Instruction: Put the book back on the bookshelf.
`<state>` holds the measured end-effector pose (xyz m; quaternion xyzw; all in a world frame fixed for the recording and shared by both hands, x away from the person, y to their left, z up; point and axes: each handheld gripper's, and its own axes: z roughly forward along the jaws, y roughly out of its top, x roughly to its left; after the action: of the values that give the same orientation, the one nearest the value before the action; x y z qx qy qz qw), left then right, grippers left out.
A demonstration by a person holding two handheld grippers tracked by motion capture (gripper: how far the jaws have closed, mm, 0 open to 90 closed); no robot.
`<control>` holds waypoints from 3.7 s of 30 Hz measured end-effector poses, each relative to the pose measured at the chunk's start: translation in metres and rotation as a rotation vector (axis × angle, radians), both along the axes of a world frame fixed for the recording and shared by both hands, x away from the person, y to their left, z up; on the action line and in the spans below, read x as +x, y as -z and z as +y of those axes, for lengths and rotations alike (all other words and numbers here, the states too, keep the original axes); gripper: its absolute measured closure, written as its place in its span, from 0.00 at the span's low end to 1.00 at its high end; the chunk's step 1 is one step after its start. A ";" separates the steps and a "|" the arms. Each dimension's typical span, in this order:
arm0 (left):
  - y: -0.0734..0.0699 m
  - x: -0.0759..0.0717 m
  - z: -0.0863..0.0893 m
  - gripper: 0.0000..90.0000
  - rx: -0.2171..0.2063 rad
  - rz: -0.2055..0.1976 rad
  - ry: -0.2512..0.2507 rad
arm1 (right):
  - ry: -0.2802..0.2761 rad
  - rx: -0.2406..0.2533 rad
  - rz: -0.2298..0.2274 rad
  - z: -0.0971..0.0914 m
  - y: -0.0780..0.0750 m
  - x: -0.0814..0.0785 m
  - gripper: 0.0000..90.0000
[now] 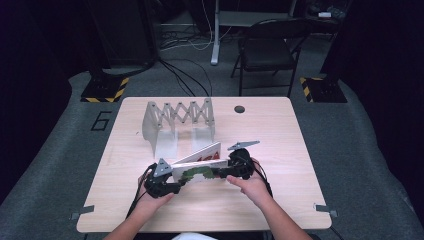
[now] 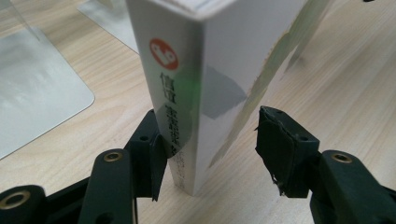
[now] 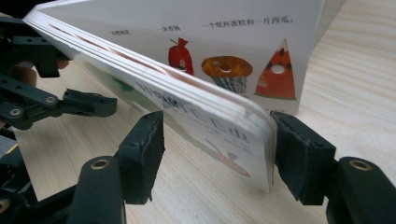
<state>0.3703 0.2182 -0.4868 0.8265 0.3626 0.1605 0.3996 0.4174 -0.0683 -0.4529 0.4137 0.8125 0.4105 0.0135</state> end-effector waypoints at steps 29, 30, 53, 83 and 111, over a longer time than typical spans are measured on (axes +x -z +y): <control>0.003 0.009 -0.013 0.35 -0.021 -0.014 0.043 | 0.080 -0.052 0.032 -0.023 0.020 0.000 0.40; 0.003 0.009 -0.013 0.36 -0.021 -0.014 0.043 | 0.080 -0.052 0.024 -0.025 0.021 0.001 0.39; 0.006 0.007 -0.014 0.55 -0.026 -0.034 0.058 | 0.098 -0.094 0.025 -0.025 0.033 0.013 0.39; 0.001 -0.011 -0.021 0.82 0.031 -0.028 0.201 | 0.151 -0.073 0.034 -0.030 0.034 0.021 0.41; 0.004 -0.001 -0.029 0.65 -0.044 -0.045 0.131 | 0.136 -0.096 0.009 -0.026 0.033 0.012 0.40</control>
<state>0.3698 0.1888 -0.4906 0.8358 0.3020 0.1443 0.4353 0.4298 -0.0939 -0.4862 0.4686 0.8014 0.3674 0.0577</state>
